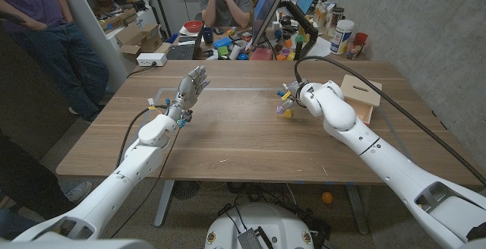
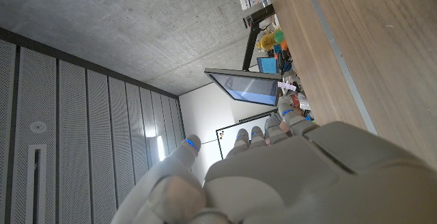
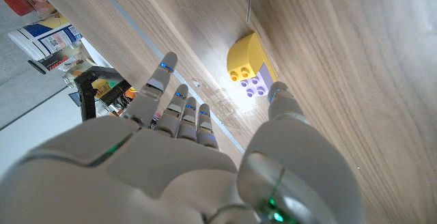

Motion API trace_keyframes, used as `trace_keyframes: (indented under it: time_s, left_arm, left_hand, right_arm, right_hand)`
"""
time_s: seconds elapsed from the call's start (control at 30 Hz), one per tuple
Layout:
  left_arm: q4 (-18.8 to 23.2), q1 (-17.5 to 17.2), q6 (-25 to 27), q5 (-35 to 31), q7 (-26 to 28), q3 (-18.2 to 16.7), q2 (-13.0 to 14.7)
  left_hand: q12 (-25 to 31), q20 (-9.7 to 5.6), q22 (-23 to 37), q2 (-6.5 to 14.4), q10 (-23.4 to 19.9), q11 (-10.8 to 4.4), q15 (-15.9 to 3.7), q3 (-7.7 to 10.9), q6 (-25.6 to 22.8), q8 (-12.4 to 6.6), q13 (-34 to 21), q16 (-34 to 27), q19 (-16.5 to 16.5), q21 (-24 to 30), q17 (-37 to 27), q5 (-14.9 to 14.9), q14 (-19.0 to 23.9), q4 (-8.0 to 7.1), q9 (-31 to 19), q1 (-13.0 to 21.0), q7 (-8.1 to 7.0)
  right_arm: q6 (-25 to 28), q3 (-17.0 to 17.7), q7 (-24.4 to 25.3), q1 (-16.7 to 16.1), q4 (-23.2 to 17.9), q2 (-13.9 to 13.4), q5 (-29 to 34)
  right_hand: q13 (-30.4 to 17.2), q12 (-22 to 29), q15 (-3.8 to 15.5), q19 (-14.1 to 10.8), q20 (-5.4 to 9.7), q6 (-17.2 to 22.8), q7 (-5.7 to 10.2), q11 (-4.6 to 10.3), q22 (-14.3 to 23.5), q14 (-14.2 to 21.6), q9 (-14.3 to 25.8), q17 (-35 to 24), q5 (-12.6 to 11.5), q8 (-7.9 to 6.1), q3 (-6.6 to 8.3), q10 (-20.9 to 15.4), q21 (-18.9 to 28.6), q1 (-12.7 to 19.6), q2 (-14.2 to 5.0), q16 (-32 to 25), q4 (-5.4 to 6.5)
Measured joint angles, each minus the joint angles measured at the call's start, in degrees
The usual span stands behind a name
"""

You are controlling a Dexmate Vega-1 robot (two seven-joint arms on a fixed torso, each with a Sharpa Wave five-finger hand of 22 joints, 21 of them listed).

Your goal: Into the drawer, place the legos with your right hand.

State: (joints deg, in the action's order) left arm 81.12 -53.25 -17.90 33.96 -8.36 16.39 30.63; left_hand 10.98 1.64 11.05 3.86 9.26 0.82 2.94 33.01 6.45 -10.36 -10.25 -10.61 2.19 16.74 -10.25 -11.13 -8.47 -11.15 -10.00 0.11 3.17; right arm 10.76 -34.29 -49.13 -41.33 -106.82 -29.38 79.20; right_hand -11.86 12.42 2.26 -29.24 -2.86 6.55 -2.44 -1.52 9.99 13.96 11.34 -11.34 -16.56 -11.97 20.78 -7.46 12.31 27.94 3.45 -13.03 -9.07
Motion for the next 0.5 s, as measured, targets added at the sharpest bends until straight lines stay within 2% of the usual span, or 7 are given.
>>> trace_keyframes:
  time_s: [0.5]
  left_arm:
    - [-0.31,0.82,0.52,-0.25,-0.09,0.34,-0.21]
  left_hand:
    - [0.0,0.0,0.0,0.0,0.0,0.0,0.0,-0.41,-0.53,0.0,0.0,0.0,0.0,-0.23,0.0,0.0,0.0,0.08,0.0,0.0,-0.11]
  right_arm:
    - [-0.18,-1.64,0.01,1.39,3.08,0.73,0.62]
  right_hand:
    - [-0.28,0.0,0.11,-1.22,0.82,0.53,0.73,1.02,0.3,1.3,-0.01,-0.54,-0.43,0.0,-0.55,-1.03,0.22,2.1,-0.31,-0.76,0.07]
